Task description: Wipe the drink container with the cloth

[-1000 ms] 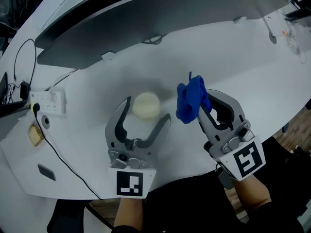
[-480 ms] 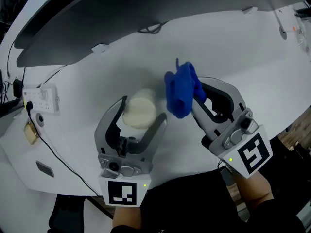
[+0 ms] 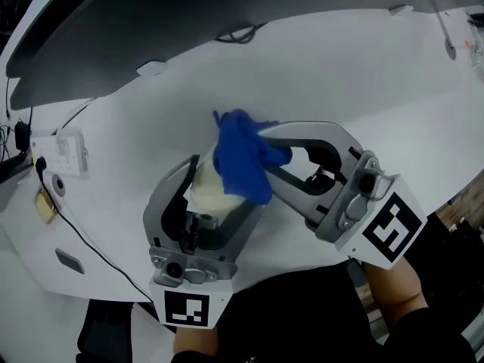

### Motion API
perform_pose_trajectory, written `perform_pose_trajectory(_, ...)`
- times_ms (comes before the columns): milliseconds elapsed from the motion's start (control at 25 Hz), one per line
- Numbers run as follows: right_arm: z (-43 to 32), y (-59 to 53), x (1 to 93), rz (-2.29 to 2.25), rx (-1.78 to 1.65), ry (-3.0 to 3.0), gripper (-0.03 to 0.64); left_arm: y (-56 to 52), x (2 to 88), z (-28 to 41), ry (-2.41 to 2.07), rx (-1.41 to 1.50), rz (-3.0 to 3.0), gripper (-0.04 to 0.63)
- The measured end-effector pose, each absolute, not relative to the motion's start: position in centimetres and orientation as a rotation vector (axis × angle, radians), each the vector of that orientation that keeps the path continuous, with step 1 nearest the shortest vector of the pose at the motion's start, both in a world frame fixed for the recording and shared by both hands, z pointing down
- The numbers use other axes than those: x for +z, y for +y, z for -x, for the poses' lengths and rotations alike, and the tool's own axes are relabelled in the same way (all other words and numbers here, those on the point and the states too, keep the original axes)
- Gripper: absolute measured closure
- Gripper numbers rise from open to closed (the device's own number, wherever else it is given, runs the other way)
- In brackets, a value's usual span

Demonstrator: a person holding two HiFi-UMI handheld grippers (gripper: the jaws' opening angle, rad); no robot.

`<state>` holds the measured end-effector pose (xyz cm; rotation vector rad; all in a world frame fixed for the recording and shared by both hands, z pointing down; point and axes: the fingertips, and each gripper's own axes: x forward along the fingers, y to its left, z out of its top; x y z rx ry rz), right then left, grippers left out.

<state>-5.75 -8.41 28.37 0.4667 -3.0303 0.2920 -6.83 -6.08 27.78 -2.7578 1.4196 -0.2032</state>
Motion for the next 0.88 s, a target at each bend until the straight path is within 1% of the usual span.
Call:
perform_pose_trajectory(120,5.8,-8.5,31.3,-0.470,0.306,-2.958,0.575,-6.0,27.8,6.9,1.411,-0.181,2.770,0.308)
perform_pose_trajectory(320,5.3,-8.0,39.3,-0.473,0.416,-2.671,0.575,-6.1,27.8,6.9,1.387,-0.129,2.802,0.308)
perform_pose_trajectory(400,5.5,-8.0,40.8,-0.461,0.385,-2.616,0.575,-6.1,27.9,6.9,1.366,-0.115,2.817,0.308)
perform_pose_trajectory(600,5.8,-8.0,41.4,-0.412,0.332,-2.569,0.575,-5.9,28.0,6.9,1.224,-0.125,2.888,0.308)
perform_pose_trajectory(760,5.7,-7.9,41.3,-0.443,0.353,-2.583,0.575,-5.8,27.8,6.8,1.182,-0.204,2.885,0.308)
perform_pose_trajectory(880,5.7,-8.0,41.3,-0.471,0.373,-2.590,0.575,-5.7,27.4,6.8,1.297,-0.260,2.800,0.274)
